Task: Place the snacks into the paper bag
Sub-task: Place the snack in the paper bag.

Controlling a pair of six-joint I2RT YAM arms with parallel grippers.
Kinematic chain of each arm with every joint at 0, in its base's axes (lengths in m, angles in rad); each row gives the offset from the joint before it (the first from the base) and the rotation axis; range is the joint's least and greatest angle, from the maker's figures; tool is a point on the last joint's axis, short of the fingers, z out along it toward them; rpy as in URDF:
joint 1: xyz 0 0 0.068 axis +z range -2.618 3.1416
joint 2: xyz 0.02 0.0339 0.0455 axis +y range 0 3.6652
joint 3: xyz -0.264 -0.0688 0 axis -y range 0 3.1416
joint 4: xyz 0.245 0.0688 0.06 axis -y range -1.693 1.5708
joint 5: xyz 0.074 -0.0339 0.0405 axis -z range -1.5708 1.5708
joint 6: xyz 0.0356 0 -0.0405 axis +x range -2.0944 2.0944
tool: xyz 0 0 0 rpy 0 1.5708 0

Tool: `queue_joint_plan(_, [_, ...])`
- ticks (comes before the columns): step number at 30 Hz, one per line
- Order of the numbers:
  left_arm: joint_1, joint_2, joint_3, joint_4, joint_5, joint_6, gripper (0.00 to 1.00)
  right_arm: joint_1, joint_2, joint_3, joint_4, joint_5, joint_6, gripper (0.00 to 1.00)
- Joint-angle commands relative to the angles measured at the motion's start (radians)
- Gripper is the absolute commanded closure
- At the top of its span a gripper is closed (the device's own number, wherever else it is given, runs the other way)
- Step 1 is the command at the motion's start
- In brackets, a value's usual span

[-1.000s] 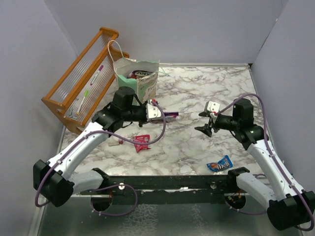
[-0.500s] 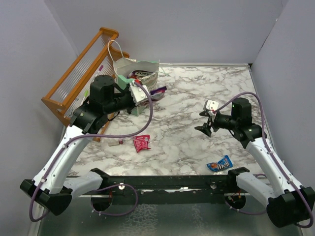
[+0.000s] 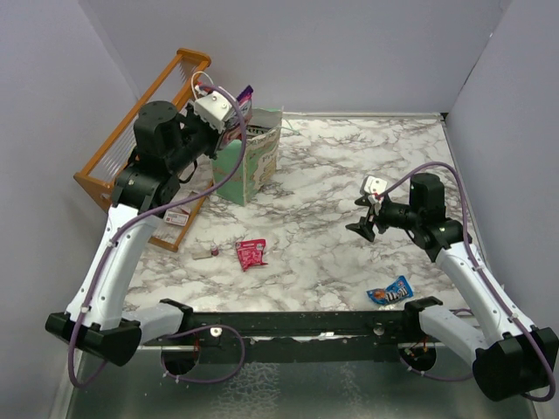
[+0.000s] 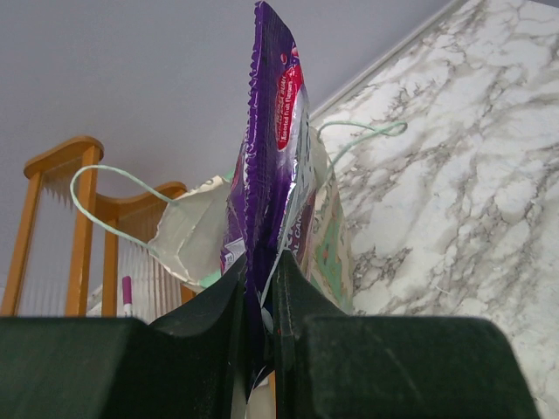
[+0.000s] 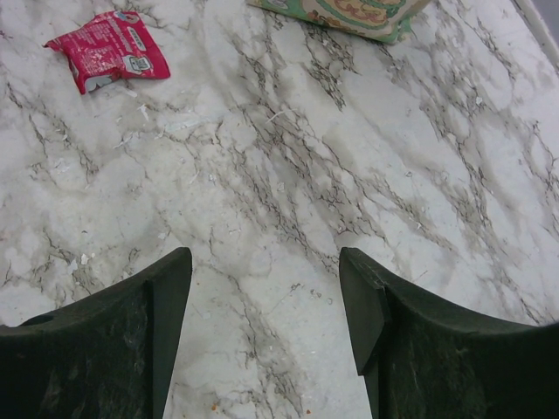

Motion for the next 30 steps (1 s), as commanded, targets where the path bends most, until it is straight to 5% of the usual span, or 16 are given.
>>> queue_joint_plan(1, [0.005,0.065,0.098,0.081,-0.075,0.052,1.0,-0.006,0.0,-0.007,0.027,0.003,0.01,0.31])
queue_joint_plan(30, [0.119,0.468,0.431,-0.221,0.283,0.573,1.0,-0.006,0.009,-0.009,0.019,-0.006,-0.003,0.31])
